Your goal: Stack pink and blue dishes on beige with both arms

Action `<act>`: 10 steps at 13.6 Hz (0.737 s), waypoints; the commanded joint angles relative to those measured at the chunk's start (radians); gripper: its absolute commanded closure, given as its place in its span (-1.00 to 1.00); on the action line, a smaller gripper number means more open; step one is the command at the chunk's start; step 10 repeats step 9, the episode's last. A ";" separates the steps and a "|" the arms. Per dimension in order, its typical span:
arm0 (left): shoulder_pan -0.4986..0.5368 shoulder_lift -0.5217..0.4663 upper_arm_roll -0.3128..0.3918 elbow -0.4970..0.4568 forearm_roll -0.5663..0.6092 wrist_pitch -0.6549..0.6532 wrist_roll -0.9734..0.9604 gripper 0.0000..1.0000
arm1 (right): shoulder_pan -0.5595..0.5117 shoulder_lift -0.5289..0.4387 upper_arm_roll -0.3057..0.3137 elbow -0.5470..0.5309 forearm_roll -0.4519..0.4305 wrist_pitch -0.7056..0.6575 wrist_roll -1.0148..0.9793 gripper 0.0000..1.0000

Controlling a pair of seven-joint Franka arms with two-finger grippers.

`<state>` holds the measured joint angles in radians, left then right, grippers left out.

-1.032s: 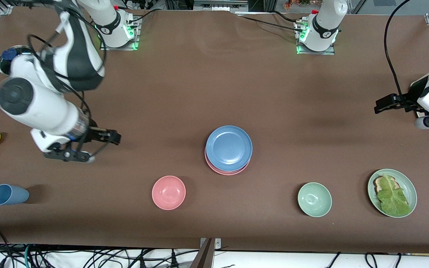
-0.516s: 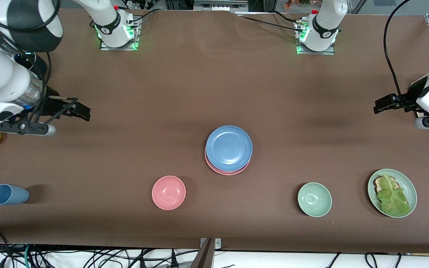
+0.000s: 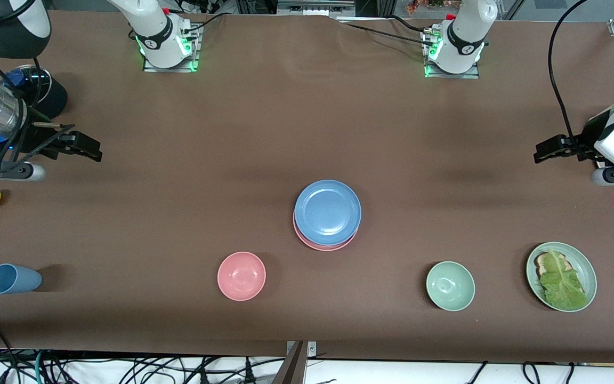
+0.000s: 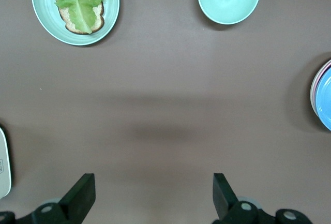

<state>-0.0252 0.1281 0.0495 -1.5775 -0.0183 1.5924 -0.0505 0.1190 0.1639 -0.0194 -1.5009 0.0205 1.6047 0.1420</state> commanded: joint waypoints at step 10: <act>-0.007 -0.004 0.006 -0.006 -0.009 0.004 0.009 -1.00 | -0.016 -0.026 0.013 0.013 -0.019 -0.032 -0.024 -1.00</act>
